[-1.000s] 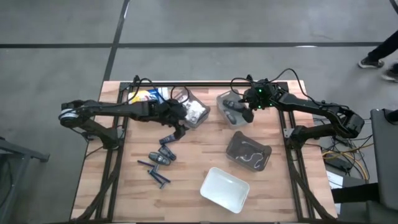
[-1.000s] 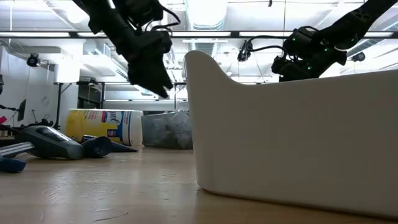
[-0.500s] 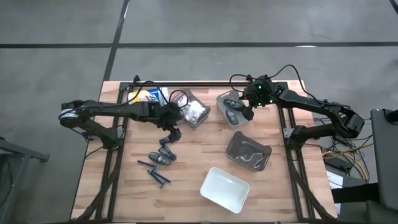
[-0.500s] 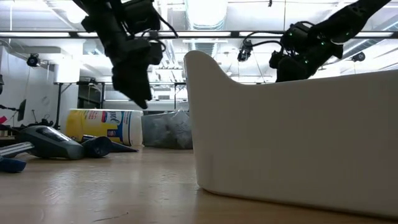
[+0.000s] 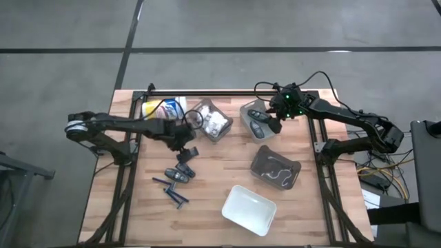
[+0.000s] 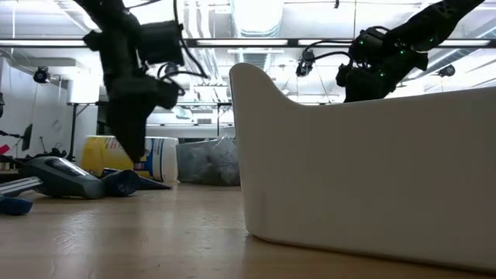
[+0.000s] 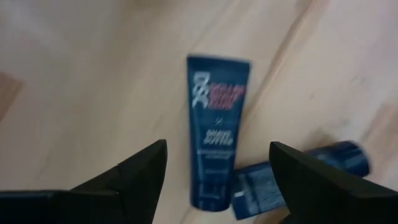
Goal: Pick & Place Travel size toiletries
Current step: Put the blue shave cream into the bottom black bin
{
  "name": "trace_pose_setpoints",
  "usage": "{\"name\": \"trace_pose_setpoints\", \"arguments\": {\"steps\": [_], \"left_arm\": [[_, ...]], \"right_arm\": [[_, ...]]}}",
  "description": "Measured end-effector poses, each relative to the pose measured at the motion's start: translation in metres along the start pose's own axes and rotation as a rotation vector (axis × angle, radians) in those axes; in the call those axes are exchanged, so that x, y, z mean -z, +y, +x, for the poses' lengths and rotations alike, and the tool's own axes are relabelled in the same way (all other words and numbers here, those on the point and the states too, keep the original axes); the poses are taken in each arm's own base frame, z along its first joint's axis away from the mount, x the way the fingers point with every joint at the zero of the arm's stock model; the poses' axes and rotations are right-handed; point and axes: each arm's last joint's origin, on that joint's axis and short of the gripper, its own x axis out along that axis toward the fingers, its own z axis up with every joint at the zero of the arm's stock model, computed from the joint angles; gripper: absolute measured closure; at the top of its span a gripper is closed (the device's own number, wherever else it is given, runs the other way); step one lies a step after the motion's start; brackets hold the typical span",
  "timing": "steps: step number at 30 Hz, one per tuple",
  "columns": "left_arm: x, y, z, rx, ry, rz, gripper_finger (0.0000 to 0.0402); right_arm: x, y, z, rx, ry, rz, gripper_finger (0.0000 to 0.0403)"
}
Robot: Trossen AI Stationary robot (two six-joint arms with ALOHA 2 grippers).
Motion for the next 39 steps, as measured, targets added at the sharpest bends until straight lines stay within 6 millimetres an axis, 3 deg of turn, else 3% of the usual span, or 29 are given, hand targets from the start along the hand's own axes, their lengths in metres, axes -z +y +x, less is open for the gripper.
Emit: {"name": "trace_pose_setpoints", "arguments": {"steps": [6,25,30,39], "left_arm": [[0.013,0.008,0.012,-0.077,0.025,-0.008,0.0115],[0.031,0.017,0.038,-0.034,-0.035,-0.003,0.0115],[0.024,0.014,0.033,-0.034,-0.039,0.063,0.0115],[-0.010,0.002,0.009,-0.130,-0.191,0.465,0.0115]], "right_arm": [[0.001,0.000,0.000,-0.001,0.011,0.021,0.0162],[0.001,0.000,0.000,0.001,0.008,0.050,0.0193],[-0.003,0.002,-0.006,0.001,-0.002,0.038,0.0197],[-0.011,0.008,-0.025,0.005,-0.040,-0.013,0.0189]]}}
